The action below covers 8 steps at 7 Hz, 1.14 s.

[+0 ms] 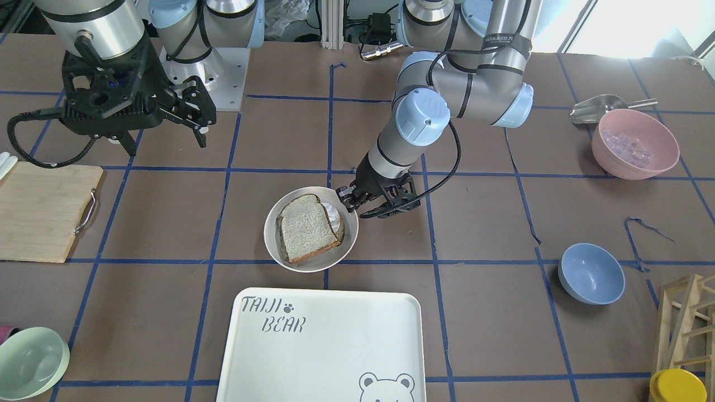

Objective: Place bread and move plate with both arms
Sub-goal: 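Grip the plate rim nearest the left gripper with the left gripper, then slide the plate with the left gripper onto the cream bear tray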

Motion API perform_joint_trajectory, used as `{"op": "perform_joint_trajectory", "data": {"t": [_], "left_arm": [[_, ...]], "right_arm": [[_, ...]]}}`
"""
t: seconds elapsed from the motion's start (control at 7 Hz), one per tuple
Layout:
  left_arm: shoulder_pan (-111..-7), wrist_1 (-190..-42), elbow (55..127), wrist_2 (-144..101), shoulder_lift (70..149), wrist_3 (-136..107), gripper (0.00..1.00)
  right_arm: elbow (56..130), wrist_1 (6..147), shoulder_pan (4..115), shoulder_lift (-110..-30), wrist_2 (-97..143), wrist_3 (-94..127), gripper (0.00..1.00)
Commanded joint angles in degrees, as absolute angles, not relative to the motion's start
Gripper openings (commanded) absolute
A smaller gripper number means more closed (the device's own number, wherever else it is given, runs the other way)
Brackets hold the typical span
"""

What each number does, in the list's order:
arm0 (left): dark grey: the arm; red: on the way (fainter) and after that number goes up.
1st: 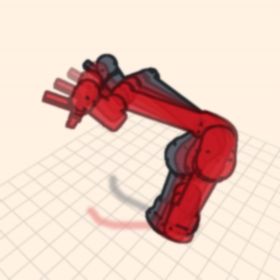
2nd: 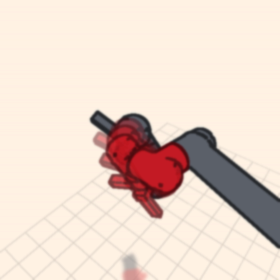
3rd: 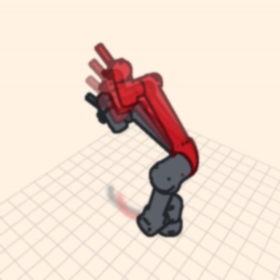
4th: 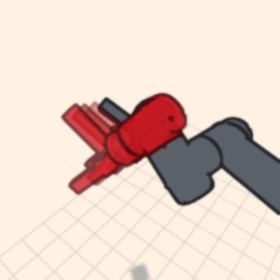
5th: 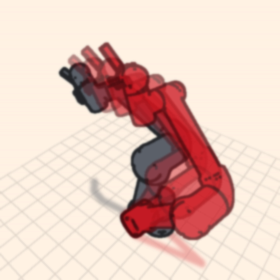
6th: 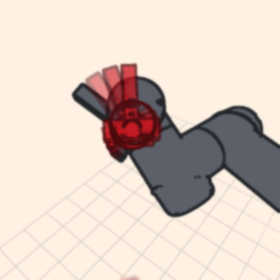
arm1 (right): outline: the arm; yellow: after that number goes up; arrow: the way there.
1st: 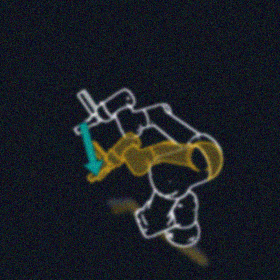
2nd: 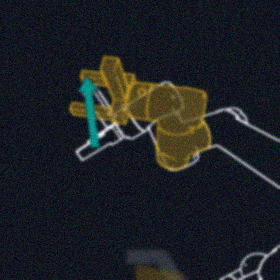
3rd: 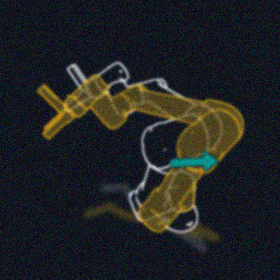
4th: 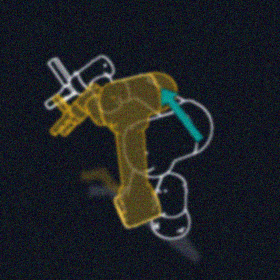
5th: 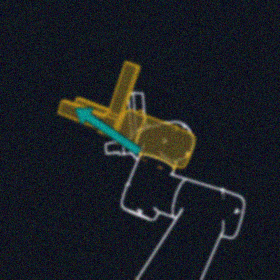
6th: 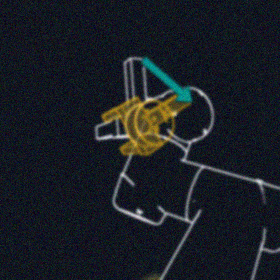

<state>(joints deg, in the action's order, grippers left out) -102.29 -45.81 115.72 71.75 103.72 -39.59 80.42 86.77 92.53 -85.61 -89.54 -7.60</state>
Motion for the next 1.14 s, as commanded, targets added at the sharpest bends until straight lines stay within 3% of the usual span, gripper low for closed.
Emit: {"op": "perform_joint_trajectory", "data": {"t": [0.0, 0.14, 0.71, 1.0], "left_arm": [[-97.8, -46.1, 112.3, 68.8, 102.7, -37.3, 0.0], [-95.1, -46.3, 110.2, 67.9, 105.2, -34.2, 0.0], [-94.7, -49.2, 90.1, 67.1, 121.5, -34.5, 0.0], [-94.7, -49.0, 87.5, 67.5, 126.0, -34.0, 0.0]], "right_arm": [[80.4, 86.8, 92.5, -85.6, -89.6, -7.7, 1.0], [80.3, 86.7, 92.5, -85.6, -89.6, -7.7, 1.0], [80.4, 86.7, 92.5, -85.6, -89.6, -7.7, 1.0], [80.4, 86.7, 92.5, -85.6, -89.6, -7.6, 1.0]]}}
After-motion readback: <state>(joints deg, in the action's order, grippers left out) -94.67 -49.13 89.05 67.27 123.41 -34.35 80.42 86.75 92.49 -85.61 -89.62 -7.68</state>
